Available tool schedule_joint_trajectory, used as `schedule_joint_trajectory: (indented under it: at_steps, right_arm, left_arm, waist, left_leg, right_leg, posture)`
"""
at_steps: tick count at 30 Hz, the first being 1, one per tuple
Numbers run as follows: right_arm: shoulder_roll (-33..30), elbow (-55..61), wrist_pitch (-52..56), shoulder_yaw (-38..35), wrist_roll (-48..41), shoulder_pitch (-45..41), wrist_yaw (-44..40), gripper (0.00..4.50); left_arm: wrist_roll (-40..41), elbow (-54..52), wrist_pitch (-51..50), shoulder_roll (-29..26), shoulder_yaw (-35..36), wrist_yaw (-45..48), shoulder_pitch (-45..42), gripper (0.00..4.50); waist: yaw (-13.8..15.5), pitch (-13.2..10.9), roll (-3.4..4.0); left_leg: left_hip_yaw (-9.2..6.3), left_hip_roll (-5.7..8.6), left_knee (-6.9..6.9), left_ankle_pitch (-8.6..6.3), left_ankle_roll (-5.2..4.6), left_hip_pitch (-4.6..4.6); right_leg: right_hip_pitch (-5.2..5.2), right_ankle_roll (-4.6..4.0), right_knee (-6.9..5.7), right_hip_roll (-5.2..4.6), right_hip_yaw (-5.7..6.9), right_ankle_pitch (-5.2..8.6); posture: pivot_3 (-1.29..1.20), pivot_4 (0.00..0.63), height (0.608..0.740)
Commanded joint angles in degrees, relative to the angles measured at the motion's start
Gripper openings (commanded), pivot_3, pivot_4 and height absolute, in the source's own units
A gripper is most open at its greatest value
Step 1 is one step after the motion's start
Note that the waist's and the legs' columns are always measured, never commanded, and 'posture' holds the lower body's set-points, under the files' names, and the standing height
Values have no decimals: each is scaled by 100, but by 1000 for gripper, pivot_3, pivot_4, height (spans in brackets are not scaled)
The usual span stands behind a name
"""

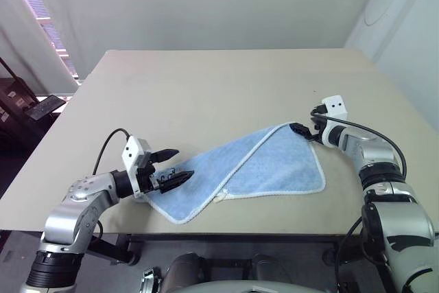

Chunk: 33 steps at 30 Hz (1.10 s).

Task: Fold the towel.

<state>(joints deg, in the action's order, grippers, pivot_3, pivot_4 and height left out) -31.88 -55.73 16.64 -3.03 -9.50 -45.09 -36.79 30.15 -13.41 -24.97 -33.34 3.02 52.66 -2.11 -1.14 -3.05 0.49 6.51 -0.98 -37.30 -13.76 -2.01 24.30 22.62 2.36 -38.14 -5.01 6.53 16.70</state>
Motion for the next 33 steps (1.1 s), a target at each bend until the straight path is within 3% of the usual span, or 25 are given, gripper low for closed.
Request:
schedule_joint_trajectory:
  at_steps: [1, 8, 9, 19, 26, 29, 33]
  right_arm:
    - [23, -683, -573, 116, 384, -423, 80, 4500]
    - [181, -1411, -1021, 293, 825, -770, -15, 4500]
    - [241, -1478, -1004, 295, 859, -827, -7, 4102]
    - [615, -1931, -688, 172, 1111, -1103, 533, 4102]
    - [712, -2019, -287, -293, 869, -1247, 857, 4102]
    - [796, -2019, -334, -259, 986, -1237, 927, 3497]
    - [888, -2016, -447, -277, 1022, -1240, 1093, 2164]
  left_arm:
    - [-123, -93, 181, 86, -39, -118, -146, 4479]
    - [17, -361, 74, 154, 107, -340, -174, 4479]
    - [41, -376, 63, 170, 124, -375, -172, 4500]
    - [72, -604, 45, 199, 173, -596, 29, 4500]
    - [146, -692, 46, 134, 317, -674, 112, 4500]
    - [195, -710, 34, 133, 370, -701, 99, 4500]
    - [208, -721, 39, 160, 395, -746, 93, 4500]
  waist:
    - [-3, 0, 0]
    - [-23, 0, 0]
    - [-32, 0, 0]
    - [-149, 1, -1]
    - [-138, 1, -1]
    - [-142, 1, -1]
    - [-142, 1, -1]
  left_leg:
    - [0, 0, 0, 1, -3, -2]
    - [0, -2, -2, 8, -8, -25]
    - [0, -2, -2, 9, -8, -29]
    - [-1, -4, -2, 27, 23, -50]
    - [-3, -5, 2, 8, 26, -81]
    - [-3, -5, 2, 9, 26, -81]
    - [-3, -5, 3, 9, 26, -82]
  right_leg:
    - [0, 0, -4, 0, 0, 0]
    - [-16, -2, -13, 0, -5, 0]
    - [-21, -2, -14, 0, -5, 0]
    - [-37, -4, -24, -2, -7, -1]
    - [-46, -27, -22, -6, -8, 9]
    - [-45, -31, -22, -7, -9, 7]
    - [-45, -30, -22, -7, -9, 6]
  posture:
    - [0, 0, 724]
    - [0, 0, 724]
    - [0, 0, 724]
    - [0, 0, 724]
    - [0, 0, 724]
    - [0, 0, 724]
    - [0, 0, 724]
